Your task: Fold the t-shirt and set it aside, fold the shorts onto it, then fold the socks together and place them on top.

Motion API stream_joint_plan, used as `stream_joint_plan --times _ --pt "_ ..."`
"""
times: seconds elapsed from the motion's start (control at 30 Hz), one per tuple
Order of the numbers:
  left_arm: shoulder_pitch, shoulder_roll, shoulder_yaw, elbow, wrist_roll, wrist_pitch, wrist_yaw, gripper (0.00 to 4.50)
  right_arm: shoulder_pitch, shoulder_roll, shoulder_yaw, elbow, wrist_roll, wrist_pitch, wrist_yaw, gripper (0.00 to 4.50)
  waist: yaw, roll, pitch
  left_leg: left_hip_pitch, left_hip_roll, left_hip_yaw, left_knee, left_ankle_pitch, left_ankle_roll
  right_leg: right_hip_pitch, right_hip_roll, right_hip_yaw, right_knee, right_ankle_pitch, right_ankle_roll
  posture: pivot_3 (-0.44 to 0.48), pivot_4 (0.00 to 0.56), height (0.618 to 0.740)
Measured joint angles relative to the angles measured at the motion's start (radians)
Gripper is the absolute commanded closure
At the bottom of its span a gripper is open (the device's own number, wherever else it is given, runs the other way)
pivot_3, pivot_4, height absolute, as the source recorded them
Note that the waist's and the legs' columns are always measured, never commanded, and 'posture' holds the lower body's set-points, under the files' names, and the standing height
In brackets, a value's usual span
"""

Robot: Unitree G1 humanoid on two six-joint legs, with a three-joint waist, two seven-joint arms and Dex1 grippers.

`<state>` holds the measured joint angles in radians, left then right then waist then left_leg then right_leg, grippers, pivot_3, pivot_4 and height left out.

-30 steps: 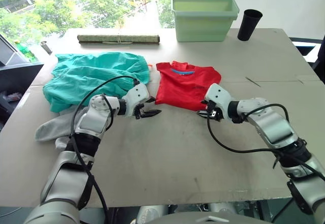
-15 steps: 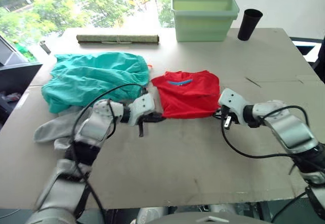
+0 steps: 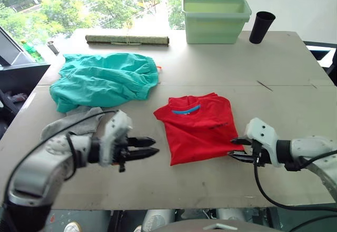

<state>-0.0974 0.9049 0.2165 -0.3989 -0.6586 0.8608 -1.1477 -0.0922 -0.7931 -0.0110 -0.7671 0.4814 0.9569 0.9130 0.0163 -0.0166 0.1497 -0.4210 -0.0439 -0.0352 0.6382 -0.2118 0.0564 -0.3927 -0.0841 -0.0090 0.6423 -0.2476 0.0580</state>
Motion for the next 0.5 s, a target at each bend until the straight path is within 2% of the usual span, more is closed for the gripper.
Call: stream_joint_plan --times 0.03,0.13,0.17,0.33,0.47,0.5 --pt "-0.078 0.001 -0.028 0.065 0.027 -0.027 0.006 2.52 -0.034 0.028 0.004 0.006 0.024 -0.005 -0.004 2.56 0.0 0.0 0.0 0.0 0.0 0.0 0.0 0.0 0.0 0.0 0.0 0.0 0.0 0.001 0.001 0.0 0.15 0.731" --pt "-0.203 -0.019 -0.123 0.191 0.118 -0.094 0.033 2.52 -0.118 0.099 0.063 0.059 0.033 -0.031 -0.019 2.56 -0.003 -0.001 0.0 0.003 -0.001 0.001 -0.001 0.0 0.0 0.002 0.0 0.001 -0.001 0.002 0.003 0.0 0.15 0.731" --pt "-0.269 -0.041 -0.186 0.275 0.171 -0.132 0.041 2.52 -0.167 0.131 0.128 0.115 0.016 -0.059 -0.022 2.56 -0.003 -0.002 0.0 0.004 -0.001 0.002 -0.002 0.0 0.0 0.003 0.0 0.001 -0.001 0.002 0.003 0.0 0.15 0.731" --pt "-0.417 -0.094 -0.332 0.479 0.274 -0.19 0.011 2.52 -0.296 0.216 0.317 0.305 -0.046 -0.147 0.007 2.56 -0.005 -0.003 0.002 0.001 -0.002 0.002 -0.002 0.0 0.0 0.0 0.003 0.002 0.0 0.002 0.004 0.0 0.15 0.731" --pt "-0.508 -0.127 -0.396 0.578 0.325 -0.217 -0.018 2.52 -0.376 0.268 0.39 0.413 -0.081 -0.198 0.029 2.56 -0.005 -0.003 0.001 0.001 -0.002 0.002 -0.002 0.0 0.0 -0.001 0.005 0.002 0.0 0.002 0.004 0.0 0.15 0.731" --pt "-0.526 -0.131 -0.412 0.604 0.34 -0.229 -0.026 2.44 -0.385 0.277 0.402 0.435 -0.088 -0.206 0.035 3.07 -0.005 -0.003 0.001 0.001 -0.002 0.002 -0.002 0.0 0.0 0.0 0.006 0.002 0.0 0.002 0.004 0.0 0.15 0.731"
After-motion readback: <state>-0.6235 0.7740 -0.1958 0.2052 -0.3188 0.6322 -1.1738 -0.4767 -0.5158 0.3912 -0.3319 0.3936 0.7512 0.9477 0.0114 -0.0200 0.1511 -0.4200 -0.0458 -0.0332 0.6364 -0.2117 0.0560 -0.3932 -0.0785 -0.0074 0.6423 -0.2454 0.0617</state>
